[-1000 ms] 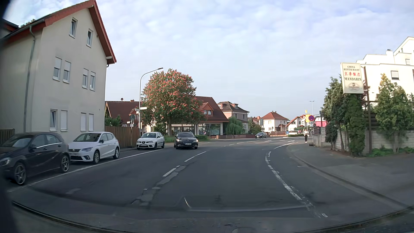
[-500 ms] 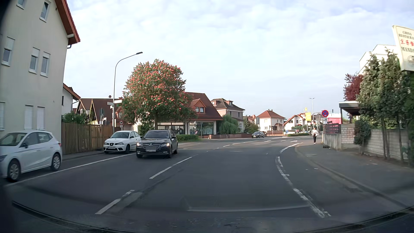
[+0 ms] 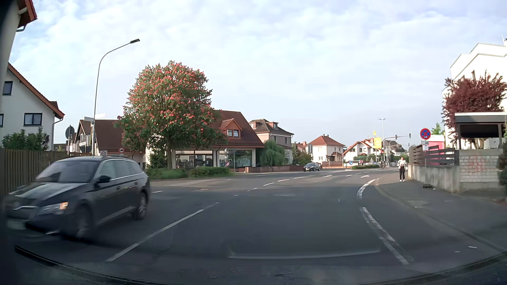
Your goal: Follow the waypoints while adhering to traffic rules and regulations
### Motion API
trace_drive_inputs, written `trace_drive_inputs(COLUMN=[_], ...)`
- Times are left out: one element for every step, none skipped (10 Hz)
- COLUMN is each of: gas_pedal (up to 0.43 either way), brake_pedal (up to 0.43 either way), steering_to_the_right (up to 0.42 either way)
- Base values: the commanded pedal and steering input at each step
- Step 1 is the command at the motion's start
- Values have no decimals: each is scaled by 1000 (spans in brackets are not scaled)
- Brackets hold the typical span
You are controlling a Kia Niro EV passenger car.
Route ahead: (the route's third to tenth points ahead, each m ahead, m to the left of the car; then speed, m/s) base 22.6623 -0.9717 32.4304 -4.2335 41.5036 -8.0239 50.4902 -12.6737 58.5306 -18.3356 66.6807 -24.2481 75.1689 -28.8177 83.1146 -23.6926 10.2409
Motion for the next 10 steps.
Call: trace_drive_inputs(gas_pedal=[0, 0, 0, 0, 0, 0, 0, 0, 0, 0], brake_pedal=[0, 0, 0, 0, 0, 0, 0, 0, 0, 0], steering_to_the_right=[22, 23, 25, 26, 29, 31, 32, 34, 35, 36])
